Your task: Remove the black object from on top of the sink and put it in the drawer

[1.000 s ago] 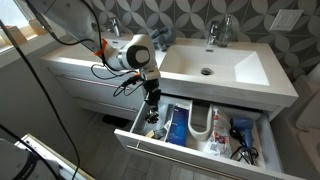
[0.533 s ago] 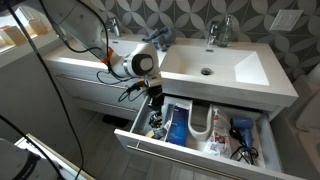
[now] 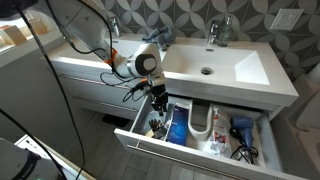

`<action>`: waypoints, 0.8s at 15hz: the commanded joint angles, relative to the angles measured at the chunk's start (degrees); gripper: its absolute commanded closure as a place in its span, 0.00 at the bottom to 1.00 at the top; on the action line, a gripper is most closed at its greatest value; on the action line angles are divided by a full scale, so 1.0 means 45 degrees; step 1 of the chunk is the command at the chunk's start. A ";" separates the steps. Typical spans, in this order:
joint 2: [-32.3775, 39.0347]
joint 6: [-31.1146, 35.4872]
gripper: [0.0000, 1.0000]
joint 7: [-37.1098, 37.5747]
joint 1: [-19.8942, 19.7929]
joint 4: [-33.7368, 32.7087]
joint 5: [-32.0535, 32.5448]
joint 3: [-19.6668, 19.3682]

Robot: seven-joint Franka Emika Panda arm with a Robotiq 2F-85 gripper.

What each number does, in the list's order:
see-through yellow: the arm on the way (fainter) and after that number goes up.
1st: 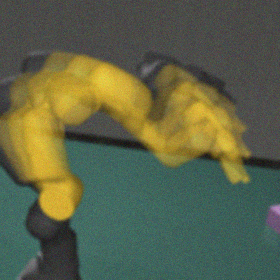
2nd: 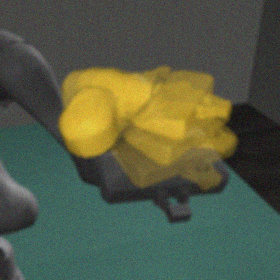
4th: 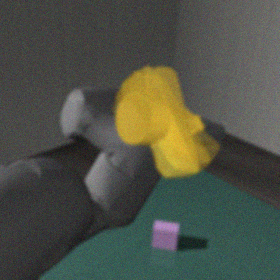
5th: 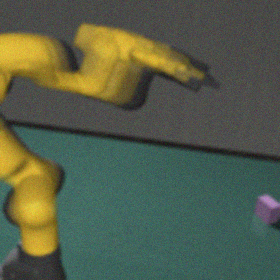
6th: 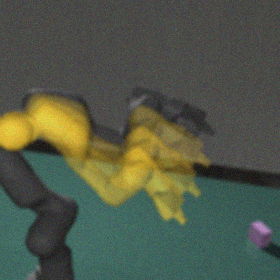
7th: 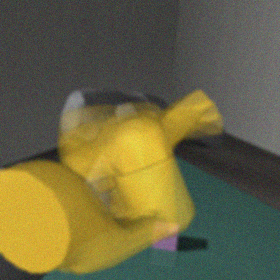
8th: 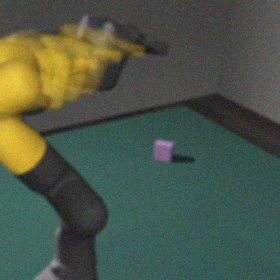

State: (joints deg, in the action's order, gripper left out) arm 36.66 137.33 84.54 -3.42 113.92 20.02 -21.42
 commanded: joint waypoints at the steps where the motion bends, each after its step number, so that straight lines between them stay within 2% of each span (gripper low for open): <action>1: -0.0947 -0.0589 0.27 -0.0990 0.0020 0.0021 0.0099 -0.0249; 3: -0.1618 -0.1135 0.12 -0.1700 -0.0037 0.0089 0.0136 -0.0297; 5: -0.2341 -0.1903 0.02 -0.2522 -0.0143 0.0134 0.0153 -0.0238; 12: -0.4771 -0.3766 0.00 -0.5877 -0.0669 0.0254 -0.0254 0.0339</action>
State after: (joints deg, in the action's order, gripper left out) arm 20.40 122.79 64.97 -4.08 113.45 20.01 -22.34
